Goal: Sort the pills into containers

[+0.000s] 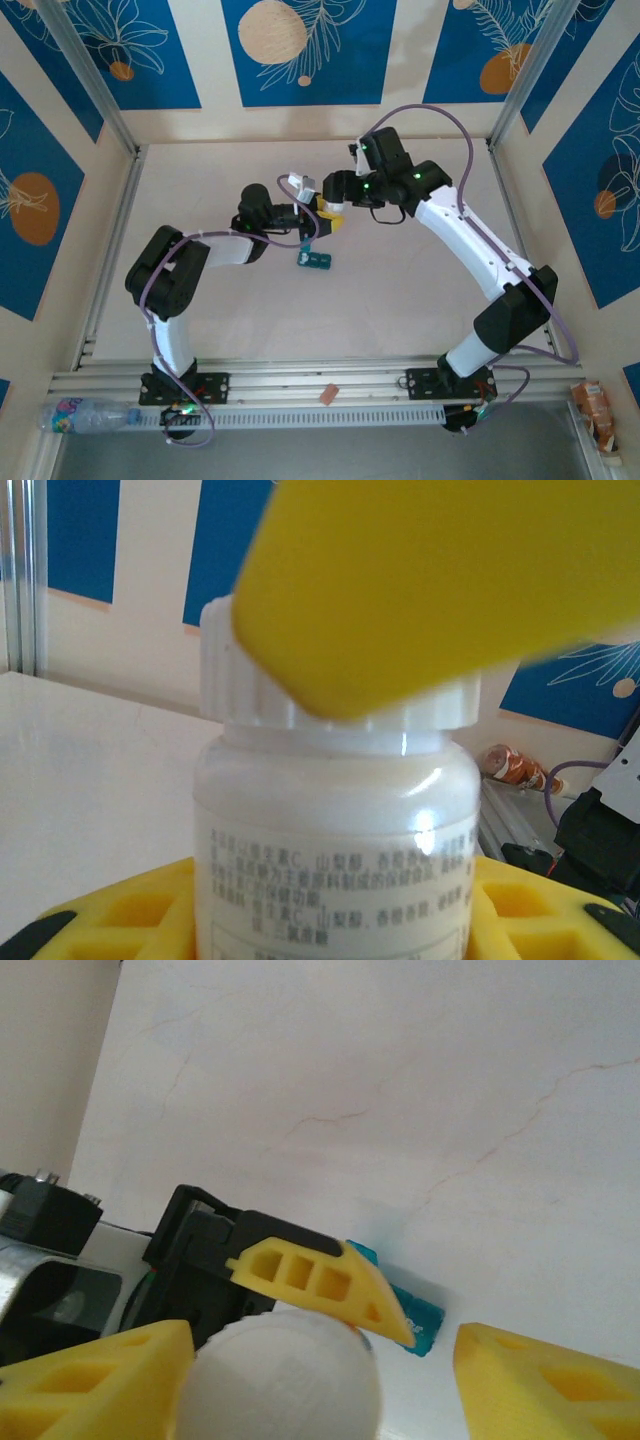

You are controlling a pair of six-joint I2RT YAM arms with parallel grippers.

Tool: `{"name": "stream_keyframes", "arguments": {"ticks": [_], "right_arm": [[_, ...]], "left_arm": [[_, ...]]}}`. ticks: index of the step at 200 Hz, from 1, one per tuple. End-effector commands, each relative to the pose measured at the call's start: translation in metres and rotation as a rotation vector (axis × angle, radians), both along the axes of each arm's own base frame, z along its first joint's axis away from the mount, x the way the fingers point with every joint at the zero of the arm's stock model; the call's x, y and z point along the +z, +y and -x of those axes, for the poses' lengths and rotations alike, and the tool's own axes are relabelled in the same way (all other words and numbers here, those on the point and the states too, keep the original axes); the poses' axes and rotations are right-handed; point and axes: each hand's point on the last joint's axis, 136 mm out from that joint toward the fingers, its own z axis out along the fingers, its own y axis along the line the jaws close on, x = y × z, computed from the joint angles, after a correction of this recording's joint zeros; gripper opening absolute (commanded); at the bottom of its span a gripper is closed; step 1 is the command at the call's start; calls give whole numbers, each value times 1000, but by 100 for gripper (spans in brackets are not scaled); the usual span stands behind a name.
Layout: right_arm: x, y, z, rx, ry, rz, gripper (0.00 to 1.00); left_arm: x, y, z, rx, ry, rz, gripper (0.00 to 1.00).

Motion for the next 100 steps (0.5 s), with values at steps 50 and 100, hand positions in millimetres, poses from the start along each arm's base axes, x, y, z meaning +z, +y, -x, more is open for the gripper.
{"name": "stream_keyframes", "arguments": {"ticks": [50,100], "right_arm": [[40,1,31,433,-222,-50,76],[20,-8,13,468,-252,88,73]], "left_arm": [[30,-1,6,-13,-108,56,0],[30,-1,8,-16,-109,51,0]]}}
